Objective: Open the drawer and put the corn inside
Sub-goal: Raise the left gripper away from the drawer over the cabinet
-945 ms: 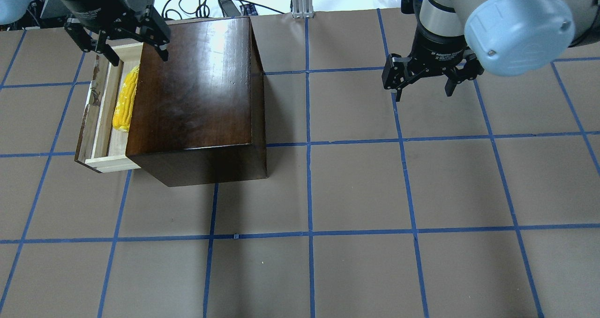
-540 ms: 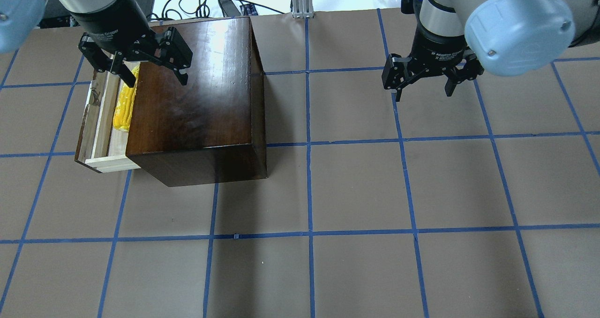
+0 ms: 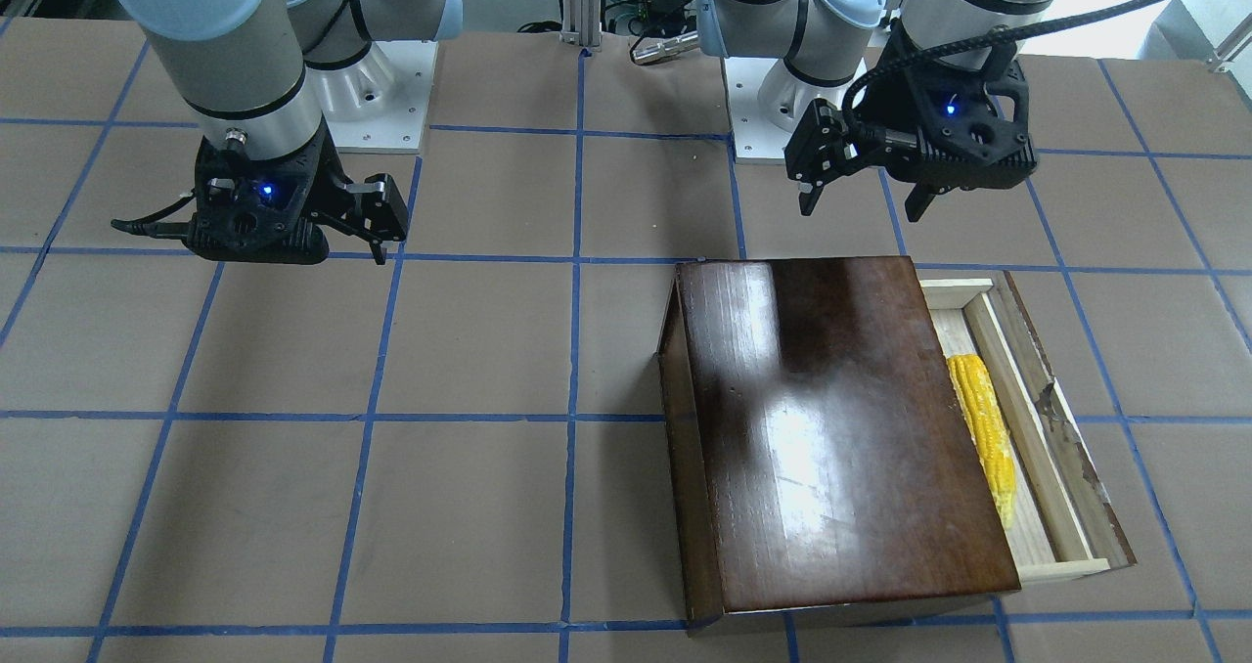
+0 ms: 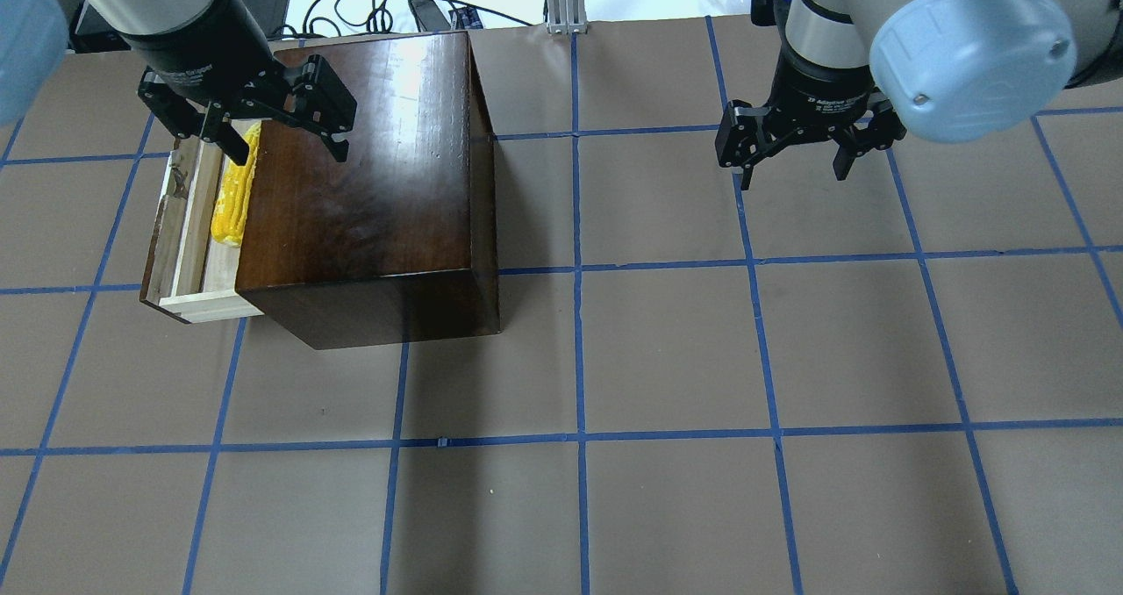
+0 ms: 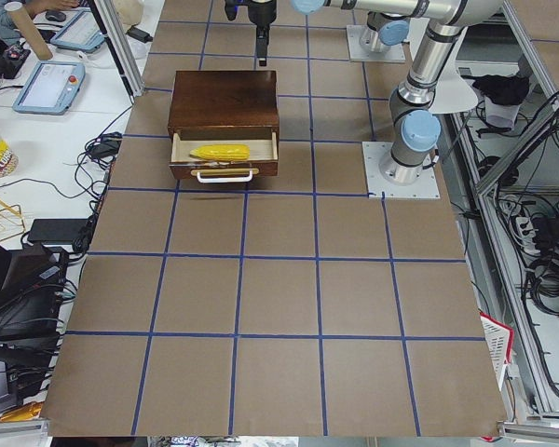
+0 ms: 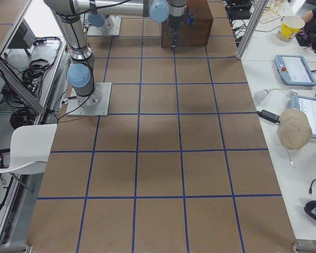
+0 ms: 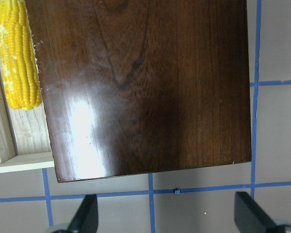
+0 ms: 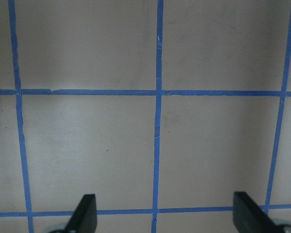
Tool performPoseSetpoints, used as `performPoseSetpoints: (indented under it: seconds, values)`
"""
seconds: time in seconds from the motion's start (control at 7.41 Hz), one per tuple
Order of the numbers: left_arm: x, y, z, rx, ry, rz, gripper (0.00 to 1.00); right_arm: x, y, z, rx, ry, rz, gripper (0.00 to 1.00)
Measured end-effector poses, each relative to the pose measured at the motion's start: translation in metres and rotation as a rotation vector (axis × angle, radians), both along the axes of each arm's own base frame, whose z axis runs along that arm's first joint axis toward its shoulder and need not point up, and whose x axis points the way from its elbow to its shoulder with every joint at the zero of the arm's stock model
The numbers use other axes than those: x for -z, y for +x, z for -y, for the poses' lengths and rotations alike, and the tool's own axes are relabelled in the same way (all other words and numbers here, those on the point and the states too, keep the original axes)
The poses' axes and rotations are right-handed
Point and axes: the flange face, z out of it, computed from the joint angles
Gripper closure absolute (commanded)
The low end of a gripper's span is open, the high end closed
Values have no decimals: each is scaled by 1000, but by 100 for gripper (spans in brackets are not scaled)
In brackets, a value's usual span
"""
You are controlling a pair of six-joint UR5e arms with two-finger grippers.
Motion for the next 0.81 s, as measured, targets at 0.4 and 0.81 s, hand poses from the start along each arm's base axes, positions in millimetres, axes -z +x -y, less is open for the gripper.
performPoseSetpoints:
  seconds: [0.4, 0.81]
  values:
    - [-1, 1, 1, 3, -33, 11, 0, 0, 0, 0, 0, -1, 0, 0]
    - [2, 4, 0, 4, 1, 44, 0, 0, 0, 0, 0, 0, 0, 0]
